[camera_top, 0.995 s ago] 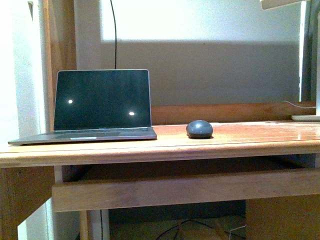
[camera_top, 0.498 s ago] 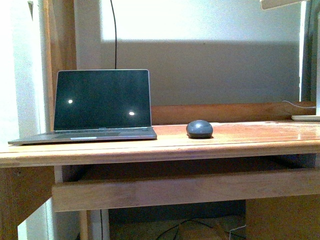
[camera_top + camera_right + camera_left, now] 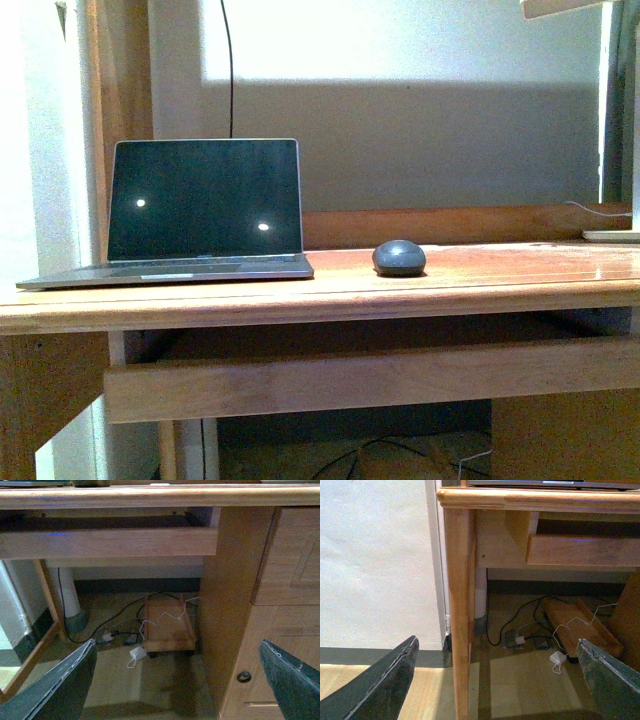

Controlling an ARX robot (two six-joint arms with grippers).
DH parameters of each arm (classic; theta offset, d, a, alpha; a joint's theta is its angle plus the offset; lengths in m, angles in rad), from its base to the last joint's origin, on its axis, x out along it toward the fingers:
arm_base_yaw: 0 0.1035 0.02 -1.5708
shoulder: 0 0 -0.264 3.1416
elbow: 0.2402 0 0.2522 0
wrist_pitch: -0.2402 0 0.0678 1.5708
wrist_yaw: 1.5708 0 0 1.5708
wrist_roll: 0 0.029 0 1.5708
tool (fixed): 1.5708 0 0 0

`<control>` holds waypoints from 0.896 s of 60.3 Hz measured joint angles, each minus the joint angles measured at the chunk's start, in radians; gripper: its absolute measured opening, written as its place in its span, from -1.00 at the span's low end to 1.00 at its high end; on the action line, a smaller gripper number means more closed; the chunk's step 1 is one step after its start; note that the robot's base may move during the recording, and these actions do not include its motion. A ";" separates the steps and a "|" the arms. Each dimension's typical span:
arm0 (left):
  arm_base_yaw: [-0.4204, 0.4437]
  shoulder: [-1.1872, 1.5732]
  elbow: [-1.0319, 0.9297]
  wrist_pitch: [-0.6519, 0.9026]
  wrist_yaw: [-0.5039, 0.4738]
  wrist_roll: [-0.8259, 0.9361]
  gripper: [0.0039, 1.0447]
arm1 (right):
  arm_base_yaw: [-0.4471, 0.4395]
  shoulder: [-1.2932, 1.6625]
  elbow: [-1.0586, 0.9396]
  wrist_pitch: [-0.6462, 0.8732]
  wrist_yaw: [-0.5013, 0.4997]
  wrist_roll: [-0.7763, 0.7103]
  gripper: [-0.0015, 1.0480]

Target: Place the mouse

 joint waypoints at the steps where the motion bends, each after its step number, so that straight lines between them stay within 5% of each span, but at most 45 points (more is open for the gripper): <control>1: 0.000 0.000 0.000 0.000 0.000 0.000 0.86 | 0.000 0.000 0.000 0.000 0.000 0.000 0.86; 54: 0.000 0.000 0.000 0.000 0.000 0.000 0.86 | 0.000 0.000 0.000 0.000 0.000 0.000 0.86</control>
